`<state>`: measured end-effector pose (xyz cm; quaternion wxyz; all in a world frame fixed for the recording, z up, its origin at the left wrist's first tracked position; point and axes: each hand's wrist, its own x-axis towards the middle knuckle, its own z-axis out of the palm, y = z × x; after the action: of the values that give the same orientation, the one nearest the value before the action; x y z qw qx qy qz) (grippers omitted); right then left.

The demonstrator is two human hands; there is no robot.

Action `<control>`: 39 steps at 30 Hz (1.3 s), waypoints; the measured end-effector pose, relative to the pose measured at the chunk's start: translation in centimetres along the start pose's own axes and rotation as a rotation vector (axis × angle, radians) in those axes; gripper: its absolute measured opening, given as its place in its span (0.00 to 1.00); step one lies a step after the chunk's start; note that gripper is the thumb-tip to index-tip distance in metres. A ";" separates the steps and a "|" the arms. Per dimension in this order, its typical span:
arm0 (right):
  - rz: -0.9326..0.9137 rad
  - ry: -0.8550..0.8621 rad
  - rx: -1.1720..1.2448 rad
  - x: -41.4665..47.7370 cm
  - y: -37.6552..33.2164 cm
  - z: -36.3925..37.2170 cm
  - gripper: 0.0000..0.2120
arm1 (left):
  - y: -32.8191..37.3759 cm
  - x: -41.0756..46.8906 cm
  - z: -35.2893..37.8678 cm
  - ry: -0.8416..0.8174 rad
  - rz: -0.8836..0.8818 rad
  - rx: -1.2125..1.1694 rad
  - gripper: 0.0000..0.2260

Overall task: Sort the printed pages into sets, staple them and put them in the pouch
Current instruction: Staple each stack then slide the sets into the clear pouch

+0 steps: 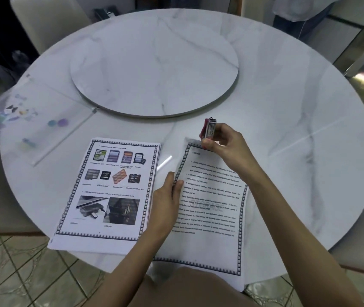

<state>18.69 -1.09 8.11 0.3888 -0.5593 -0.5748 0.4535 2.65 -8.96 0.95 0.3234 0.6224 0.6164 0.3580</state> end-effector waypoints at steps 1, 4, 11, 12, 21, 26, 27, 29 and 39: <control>-0.005 -0.008 -0.002 0.0 -0.2 0.0 0.13 | 0.1 -0.1 0.1 -0.003 0.008 -0.008 0.02; -0.009 -0.046 0.017 0.0 -0.7 0.2 0.13 | 0.4 -0.3 0.3 -0.004 0.016 -0.022 0.06; 0.032 -0.172 0.093 0.0 -1.3 0.0 0.10 | 0.4 -0.4 0.1 0.018 0.014 -0.030 0.10; 0.041 -0.196 0.101 0.0 -1.3 0.0 0.09 | 0.3 -0.4 0.1 0.017 0.014 -0.032 0.09; 0.038 -0.235 0.054 0.1 -1.3 0.7 0.12 | 0.2 -0.1 0.0 0.008 -0.003 -0.033 0.11; 0.044 -0.250 0.060 0.1 -1.5 0.7 0.11 | 0.1 -0.3 -0.2 -0.016 -0.020 -0.040 0.12; 0.049 -0.254 0.056 0.2 -1.5 0.7 0.12 | 0.1 -0.3 -0.2 -0.020 -0.023 -0.043 0.12; 0.064 -0.276 0.052 0.3 -1.5 0.5 0.13 | 0.1 -0.2 -0.2 -0.024 -0.029 -0.046 0.12; 0.079 -0.259 -0.011 0.6 -1.5 0.6 0.12 | 0.0 0.0 -0.2 -0.041 -0.025 -0.033 0.12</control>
<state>17.64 -0.53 9.34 0.2901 -0.5203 -0.6001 0.5338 2.43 -8.97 1.03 0.3506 0.6165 0.6112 0.3513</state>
